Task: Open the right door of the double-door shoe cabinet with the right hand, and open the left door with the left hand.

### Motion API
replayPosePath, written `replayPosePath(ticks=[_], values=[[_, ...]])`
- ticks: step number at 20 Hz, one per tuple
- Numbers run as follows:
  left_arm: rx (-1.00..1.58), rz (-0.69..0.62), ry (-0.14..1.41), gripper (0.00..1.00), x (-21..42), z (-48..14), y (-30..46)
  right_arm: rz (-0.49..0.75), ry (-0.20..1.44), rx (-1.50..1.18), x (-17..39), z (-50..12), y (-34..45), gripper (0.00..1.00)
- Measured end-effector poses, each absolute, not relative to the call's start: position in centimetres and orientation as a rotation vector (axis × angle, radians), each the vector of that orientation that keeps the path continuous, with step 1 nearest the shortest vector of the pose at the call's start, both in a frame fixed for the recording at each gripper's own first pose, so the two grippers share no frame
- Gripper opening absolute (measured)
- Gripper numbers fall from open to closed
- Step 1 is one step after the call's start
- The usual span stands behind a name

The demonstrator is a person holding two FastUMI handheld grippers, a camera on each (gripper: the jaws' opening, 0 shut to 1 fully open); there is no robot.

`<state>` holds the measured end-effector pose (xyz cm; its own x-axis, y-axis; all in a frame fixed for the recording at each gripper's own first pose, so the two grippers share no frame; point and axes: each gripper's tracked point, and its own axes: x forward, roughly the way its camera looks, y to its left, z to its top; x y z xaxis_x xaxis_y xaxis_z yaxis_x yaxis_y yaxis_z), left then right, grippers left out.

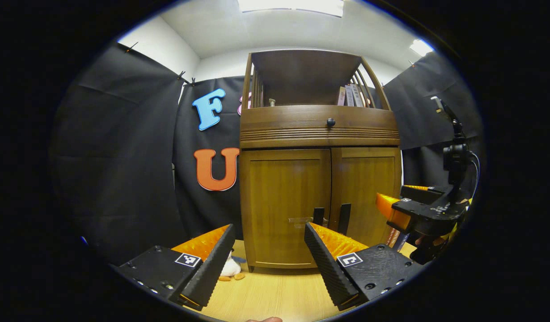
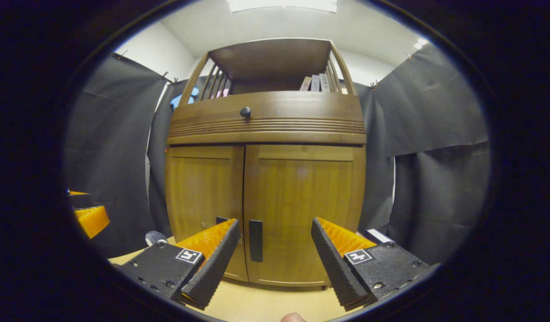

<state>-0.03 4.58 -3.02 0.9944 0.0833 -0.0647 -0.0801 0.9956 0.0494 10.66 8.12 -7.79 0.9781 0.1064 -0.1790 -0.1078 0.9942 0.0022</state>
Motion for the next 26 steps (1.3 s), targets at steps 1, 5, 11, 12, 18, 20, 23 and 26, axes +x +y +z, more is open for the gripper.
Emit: replayPosePath(ticks=[1,5,11,12,18,20,23,26], values=[[0.047,0.089,0.073,0.95,-0.1,-3.4,4.9,0.117,0.189,-0.006,10.9,-8.4,8.7,1.00],[0.047,0.127,0.098,0.95,-0.5,-3.9,6.1,0.134,0.233,-0.012,13.8,-10.5,10.3,1.00],[0.037,0.193,0.117,0.95,-1.1,-4.4,8.0,0.091,0.294,-0.026,18.5,-14.4,10.7,0.96],[0.038,0.205,0.118,0.95,-1.3,-4.5,8.4,0.084,0.301,-0.033,19.2,-14.9,10.7,0.95],[0.036,0.261,0.120,0.95,-1.6,-4.4,10.1,0.103,0.390,-0.023,22.1,-19.3,11.8,0.88],[0.039,0.269,0.121,0.95,-1.7,-4.2,10.2,0.107,0.400,-0.021,22.7,-20.1,12.0,0.86],[0.044,0.277,0.121,0.95,-1.9,-4.1,10.6,0.111,0.416,-0.020,23.5,-21.3,12.4,0.78],[0.033,0.281,0.115,0.95,-2.2,-3.8,10.8,0.106,0.399,-0.014,24.0,-21.8,12.6,0.73]])
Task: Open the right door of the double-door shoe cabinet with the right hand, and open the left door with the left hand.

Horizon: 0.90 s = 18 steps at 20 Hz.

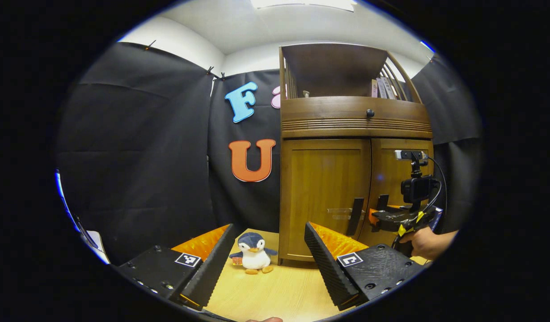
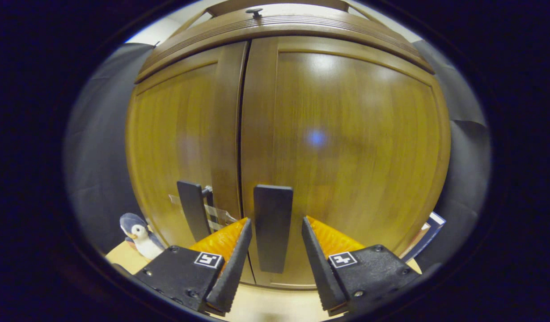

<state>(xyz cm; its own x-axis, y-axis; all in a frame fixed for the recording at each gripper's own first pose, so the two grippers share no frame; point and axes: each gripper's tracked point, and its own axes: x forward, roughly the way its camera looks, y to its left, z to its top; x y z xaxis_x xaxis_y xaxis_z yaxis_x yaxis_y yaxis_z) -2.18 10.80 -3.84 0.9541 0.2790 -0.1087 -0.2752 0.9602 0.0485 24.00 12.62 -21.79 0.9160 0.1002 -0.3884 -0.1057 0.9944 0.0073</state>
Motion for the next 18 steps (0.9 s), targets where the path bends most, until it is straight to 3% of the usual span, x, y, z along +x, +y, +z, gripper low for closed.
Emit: replayPosePath(ticks=[4,5,7,18], values=[[0.033,0.290,0.106,0.95,-2.6,-3.4,11.1,0.085,0.409,-0.008,23.9,-22.2,12.6,0.57],[0.037,0.294,0.106,0.95,-2.7,-3.4,11.3,0.080,0.408,-0.002,23.8,-22.3,12.7,0.46],[0.036,0.299,0.107,0.95,-3.0,-3.4,11.5,0.073,0.412,0.004,23.9,-22.3,12.7,0.37],[0.016,0.269,0.113,0.95,-3.6,-3.8,11.4,0.087,0.419,0.029,21.9,-21.9,12.6,0.31]])
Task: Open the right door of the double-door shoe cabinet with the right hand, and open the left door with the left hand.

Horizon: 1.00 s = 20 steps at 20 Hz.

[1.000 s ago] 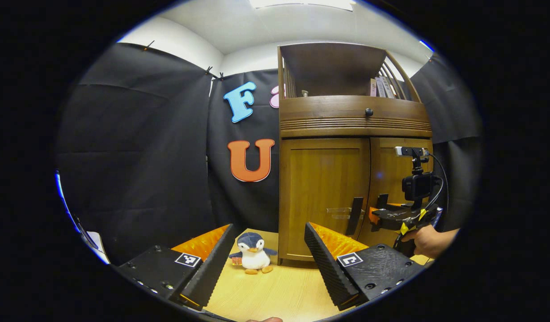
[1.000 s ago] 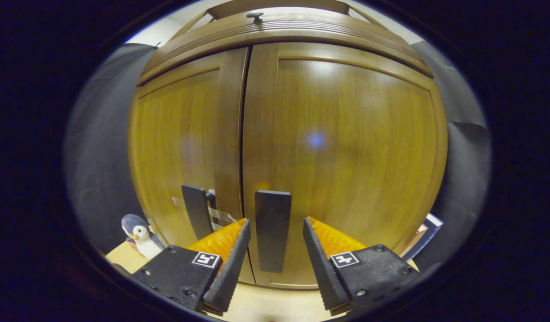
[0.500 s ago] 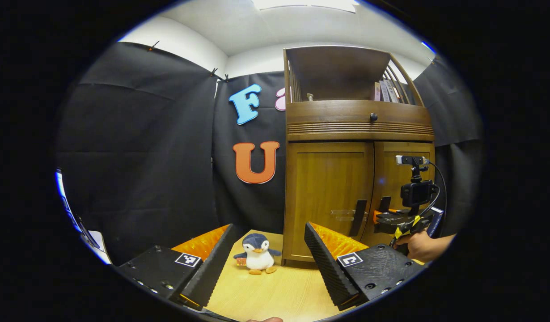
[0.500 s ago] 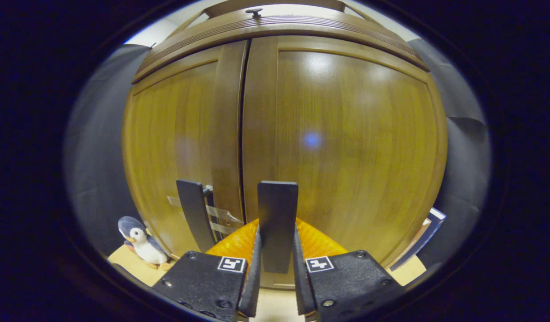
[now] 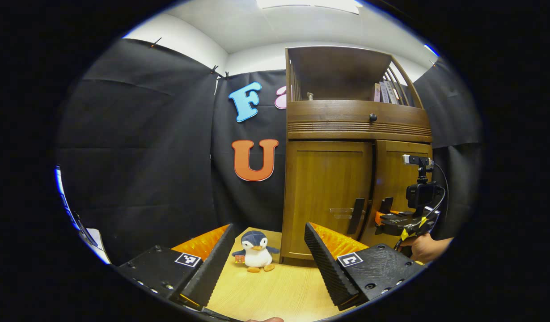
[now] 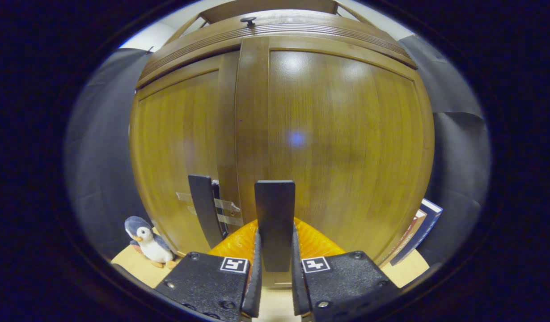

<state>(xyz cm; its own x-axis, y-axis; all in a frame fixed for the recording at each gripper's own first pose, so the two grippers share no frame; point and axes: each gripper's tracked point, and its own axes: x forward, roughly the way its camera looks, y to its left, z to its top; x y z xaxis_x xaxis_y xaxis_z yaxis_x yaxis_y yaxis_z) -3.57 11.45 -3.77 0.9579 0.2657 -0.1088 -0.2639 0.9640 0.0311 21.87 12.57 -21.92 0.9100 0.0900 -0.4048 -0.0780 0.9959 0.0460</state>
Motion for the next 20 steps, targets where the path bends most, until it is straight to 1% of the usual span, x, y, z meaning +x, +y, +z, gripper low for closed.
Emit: replayPosePath(ticks=[7,11,16,19,20], values=[[0.019,0.189,0.114,0.95,-2.9,-4.0,8.8,0.123,0.420,0.026,19.8,-21.7,12.4,0.32],[0.019,0.154,0.112,0.95,-2.8,-4.0,7.5,0.148,0.423,0.021,18.2,-21.5,11.9,0.31],[0.033,0.109,0.106,0.95,-2.6,-3.8,6.0,0.157,0.426,0.021,16.4,-21.1,11.1,0.32],[0.029,0.084,0.108,0.95,-2.6,-4.0,5.0,0.160,0.427,0.019,15.6,-20.9,10.6,0.31],[0.031,0.076,0.110,0.95,-2.5,-4.1,4.6,0.161,0.430,0.020,15.5,-20.9,10.5,0.32]])
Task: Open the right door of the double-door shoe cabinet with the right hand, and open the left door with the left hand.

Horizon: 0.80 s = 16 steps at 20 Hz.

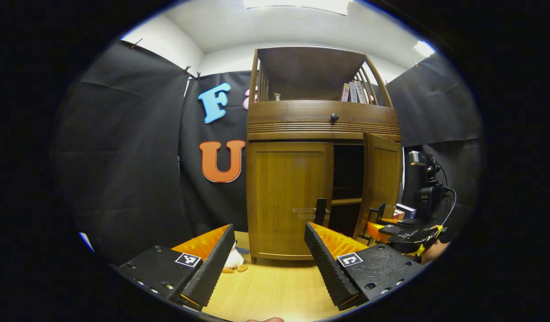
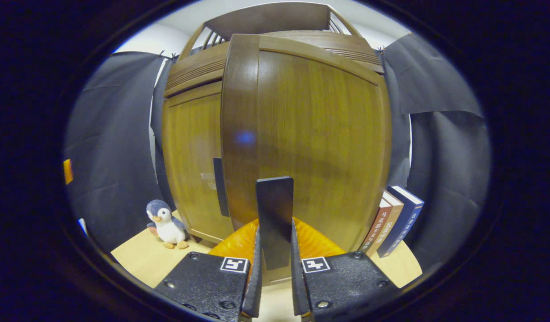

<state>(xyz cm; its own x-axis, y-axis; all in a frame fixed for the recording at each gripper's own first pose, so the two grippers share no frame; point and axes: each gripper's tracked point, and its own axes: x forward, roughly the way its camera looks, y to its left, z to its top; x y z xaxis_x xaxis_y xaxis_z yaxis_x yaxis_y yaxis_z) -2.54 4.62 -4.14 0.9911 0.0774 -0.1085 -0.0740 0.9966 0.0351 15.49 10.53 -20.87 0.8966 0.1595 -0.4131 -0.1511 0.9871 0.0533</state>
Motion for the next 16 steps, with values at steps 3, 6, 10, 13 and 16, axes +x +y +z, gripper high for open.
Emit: replayPosePath(ticks=[3,6,10,13,16], values=[[0.033,0.054,0.105,0.95,-2.4,-4.0,3.7,0.157,0.430,0.025,14.7,-20.9,9.9,0.31],[0.037,0.027,0.108,0.95,-2.1,-4.1,2.6,0.148,0.433,0.032,13.7,-20.6,8.9,0.31],[0.034,-0.001,0.105,0.95,-2.0,-4.1,1.3,0.128,0.435,0.025,12.8,-20.5,7.5,0.29],[0.030,-0.015,0.108,0.95,-2.1,-4.3,0.6,0.103,0.434,0.025,12.1,-20.3,6.5,0.28],[0.029,-0.031,0.111,0.95,-2.1,-4.5,-0.1,0.072,0.433,0.027,11.5,-20.1,5.4,0.25]])
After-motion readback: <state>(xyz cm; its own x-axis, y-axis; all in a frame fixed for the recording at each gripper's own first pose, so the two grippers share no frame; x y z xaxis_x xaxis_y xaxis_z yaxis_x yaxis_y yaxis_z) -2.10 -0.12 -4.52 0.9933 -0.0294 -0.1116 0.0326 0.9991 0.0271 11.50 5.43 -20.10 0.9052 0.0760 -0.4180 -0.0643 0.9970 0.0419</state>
